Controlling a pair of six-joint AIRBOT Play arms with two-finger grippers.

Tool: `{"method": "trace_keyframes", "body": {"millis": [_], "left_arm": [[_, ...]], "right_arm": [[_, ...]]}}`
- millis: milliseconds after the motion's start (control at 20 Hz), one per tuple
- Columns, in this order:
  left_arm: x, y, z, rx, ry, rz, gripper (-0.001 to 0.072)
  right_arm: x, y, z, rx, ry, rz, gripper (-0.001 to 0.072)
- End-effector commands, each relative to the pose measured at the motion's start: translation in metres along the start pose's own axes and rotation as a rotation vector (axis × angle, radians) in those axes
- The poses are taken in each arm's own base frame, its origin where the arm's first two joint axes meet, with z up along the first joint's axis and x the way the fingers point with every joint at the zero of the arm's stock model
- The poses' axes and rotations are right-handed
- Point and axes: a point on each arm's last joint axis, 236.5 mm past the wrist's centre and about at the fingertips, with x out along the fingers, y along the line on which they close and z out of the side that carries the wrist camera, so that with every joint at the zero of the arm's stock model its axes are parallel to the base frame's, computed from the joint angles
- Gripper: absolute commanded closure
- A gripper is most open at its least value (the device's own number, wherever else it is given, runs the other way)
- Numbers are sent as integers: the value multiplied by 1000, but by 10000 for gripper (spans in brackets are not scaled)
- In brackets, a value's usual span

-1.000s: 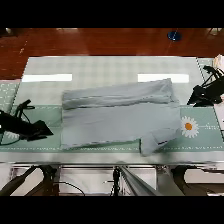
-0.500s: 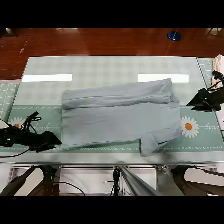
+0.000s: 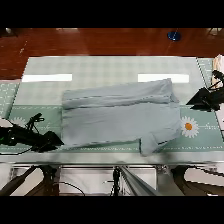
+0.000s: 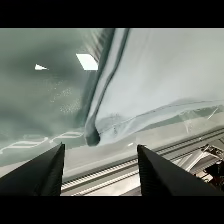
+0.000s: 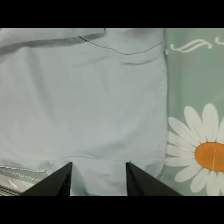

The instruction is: Fold the shirts.

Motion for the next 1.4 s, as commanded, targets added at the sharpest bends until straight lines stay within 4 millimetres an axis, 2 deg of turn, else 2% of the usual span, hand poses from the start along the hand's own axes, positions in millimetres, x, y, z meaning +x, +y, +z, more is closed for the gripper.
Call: {"method": "trace_keyframes", "body": {"millis": [0, 100, 250, 450, 600, 700, 800, 1000, 1100, 1200, 1350], "left_arm": [[11, -1, -4, 19, 63, 14, 153], [16, 2, -3, 26, 84, 40, 154], [22, 5, 16, -13, 24, 62, 154], [24, 15, 28, -23, -19, 106, 170], [22, 30, 27, -44, -18, 170, 199], [18, 50, 22, -87, 0, 254, 198], [16, 55, 25, -116, -21, 277, 198], [19, 28, 62, -168, -174, 149, 198], [19, 0, 77, -129, -226, 32, 198], [15, -24, 76, -96, -206, -59, 199], [9, -25, 75, -92, -187, -45, 198]], "right_arm": [[0, 1, -1, 0, 4, 3, 292], [0, 1, -2, 1, 8, 4, 292], [-2, 1, -2, -3, 2, 0, 293], [-10, 5, -1, -17, -33, -11, 293], [-10, 6, -2, -18, -31, -10, 293], [-10, 6, -3, -17, -28, -9, 293], [-10, 6, -2, -18, -29, -9, 294], [-10, 6, -2, -18, -29, -9, 294], [-10, 6, -3, -18, -28, -9, 294], [-10, 6, -3, -18, -28, -11, 294], [-10, 5, -3, -17, -27, -14, 294]]}}
